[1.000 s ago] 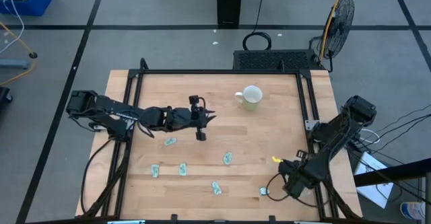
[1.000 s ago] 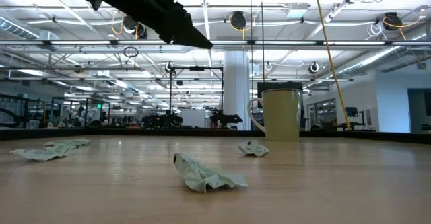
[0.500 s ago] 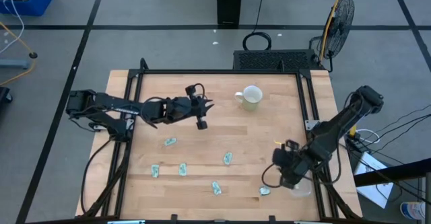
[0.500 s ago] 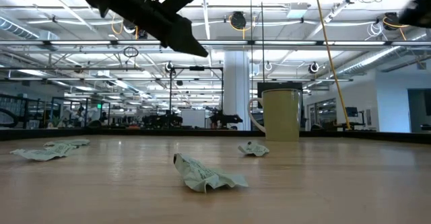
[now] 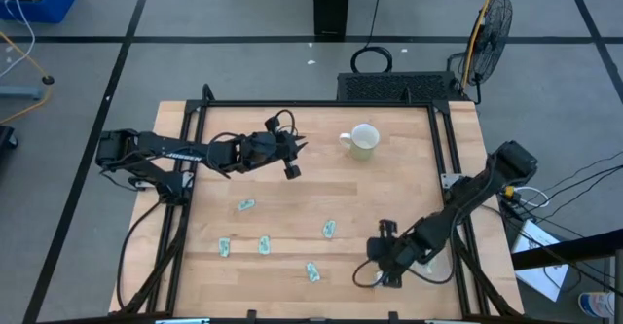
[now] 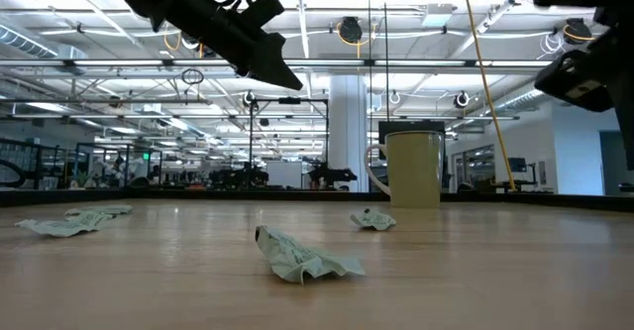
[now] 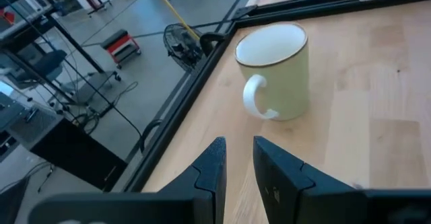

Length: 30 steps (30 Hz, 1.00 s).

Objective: Pick and place Stevia / Truvia into bins
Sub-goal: Put the stevia packet into the transparent bin

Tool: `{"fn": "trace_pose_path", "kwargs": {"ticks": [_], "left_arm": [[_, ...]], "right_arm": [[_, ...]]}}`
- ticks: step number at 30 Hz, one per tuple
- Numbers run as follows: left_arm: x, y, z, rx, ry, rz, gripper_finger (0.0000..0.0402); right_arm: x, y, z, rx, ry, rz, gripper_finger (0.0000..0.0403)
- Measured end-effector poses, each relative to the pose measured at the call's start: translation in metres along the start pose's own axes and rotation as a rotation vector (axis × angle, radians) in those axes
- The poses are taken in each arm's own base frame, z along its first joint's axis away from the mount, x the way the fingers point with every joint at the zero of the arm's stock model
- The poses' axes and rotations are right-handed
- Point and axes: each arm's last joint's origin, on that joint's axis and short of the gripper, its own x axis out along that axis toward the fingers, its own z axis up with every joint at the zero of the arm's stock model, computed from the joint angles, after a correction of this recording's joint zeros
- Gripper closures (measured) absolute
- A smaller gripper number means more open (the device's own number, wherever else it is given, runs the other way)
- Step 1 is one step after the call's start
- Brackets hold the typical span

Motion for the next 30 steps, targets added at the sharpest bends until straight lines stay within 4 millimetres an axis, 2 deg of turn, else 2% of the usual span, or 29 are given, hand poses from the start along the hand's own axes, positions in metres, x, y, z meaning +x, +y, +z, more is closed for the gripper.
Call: {"fn": "trace_pose_path", "kwargs": {"ticks": [6,17,30], "left_arm": [[0.000,-0.001,-0.003,-0.031,0.024,-0.006,0.0321],[0.000,-0.002,-0.008,-0.096,0.077,-0.013,0.0321],[0.000,-0.002,-0.010,-0.111,0.093,-0.014,0.0321]], "right_arm": [[0.005,0.019,-0.006,-0.113,-0.001,0.130,0.0349],[0.004,0.012,-0.017,0.007,0.087,0.023,0.0334],[0.007,0.013,-0.024,0.024,0.154,0.103,0.0280]]}}
